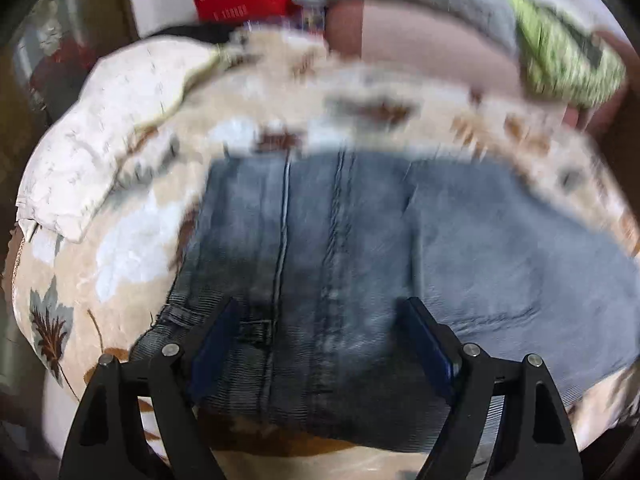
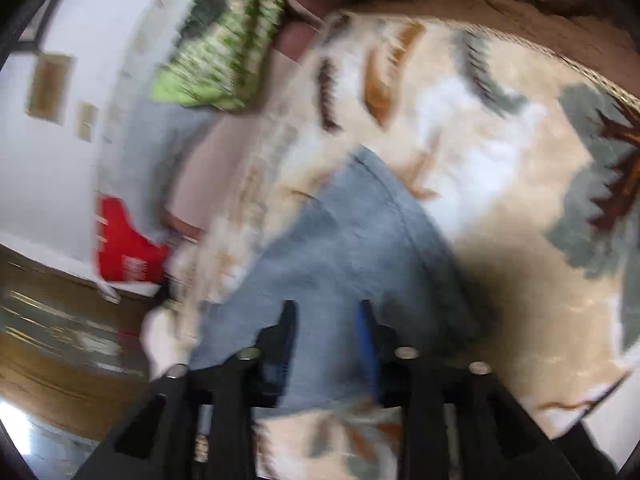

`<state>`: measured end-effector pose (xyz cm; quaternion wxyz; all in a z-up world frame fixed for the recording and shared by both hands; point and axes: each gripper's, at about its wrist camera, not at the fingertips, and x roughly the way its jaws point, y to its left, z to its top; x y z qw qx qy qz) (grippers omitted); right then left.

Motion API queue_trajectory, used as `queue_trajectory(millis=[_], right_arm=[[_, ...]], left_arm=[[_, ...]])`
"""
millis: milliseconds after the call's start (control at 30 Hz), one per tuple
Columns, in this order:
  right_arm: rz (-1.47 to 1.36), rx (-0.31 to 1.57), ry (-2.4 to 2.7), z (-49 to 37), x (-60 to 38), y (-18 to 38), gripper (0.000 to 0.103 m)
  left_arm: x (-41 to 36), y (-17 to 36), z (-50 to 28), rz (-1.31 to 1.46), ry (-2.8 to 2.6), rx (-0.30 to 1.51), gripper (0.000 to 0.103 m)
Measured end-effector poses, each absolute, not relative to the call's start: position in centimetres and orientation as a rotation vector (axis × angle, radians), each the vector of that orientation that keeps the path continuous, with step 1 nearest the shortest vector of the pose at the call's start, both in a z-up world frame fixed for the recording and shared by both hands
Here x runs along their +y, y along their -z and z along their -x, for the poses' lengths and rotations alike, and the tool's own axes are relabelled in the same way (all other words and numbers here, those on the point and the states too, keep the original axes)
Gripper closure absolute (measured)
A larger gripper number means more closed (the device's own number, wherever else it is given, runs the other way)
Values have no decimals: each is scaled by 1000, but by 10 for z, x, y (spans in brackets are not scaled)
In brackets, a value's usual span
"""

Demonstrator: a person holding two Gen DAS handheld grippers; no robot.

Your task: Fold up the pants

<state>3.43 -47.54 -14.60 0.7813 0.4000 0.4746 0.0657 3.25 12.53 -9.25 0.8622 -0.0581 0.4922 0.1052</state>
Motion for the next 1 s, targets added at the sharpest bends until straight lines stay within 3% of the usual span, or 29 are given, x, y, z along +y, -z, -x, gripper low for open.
queue_trajectory(millis=[167, 333, 400, 467, 500, 533, 567, 800, 1000], right_arm=[[-825, 956, -142, -41, -480, 112, 58], [-827, 925, -273, -104, -454, 84, 54], [-839, 931, -305, -123, -452, 92, 52], [-837, 977, -263, -146, -449, 108, 40], [-839, 1037, -214, -161, -454, 130, 40], [-877, 1046, -195, -166, -459, 143, 48], [-924, 1004, -197, -164, -466, 144, 48], [-828, 879, -231, -65, -466, 82, 46], [-1008, 887, -120, 32, -482, 112, 41]], left_arm=[[132, 81, -27, 202, -202, 979, 17], [120, 77, -27, 194, -153, 936, 17], [116, 81, -27, 150, -161, 939, 17], [118, 82, -27, 138, -161, 932, 17], [120, 82, -26, 141, -160, 931, 17], [121, 81, -25, 143, -159, 932, 17], [121, 81, -23, 146, -158, 930, 17], [99, 63, -21, 181, -88, 893, 17], [28, 47, -32, 148, 68, 891, 17]])
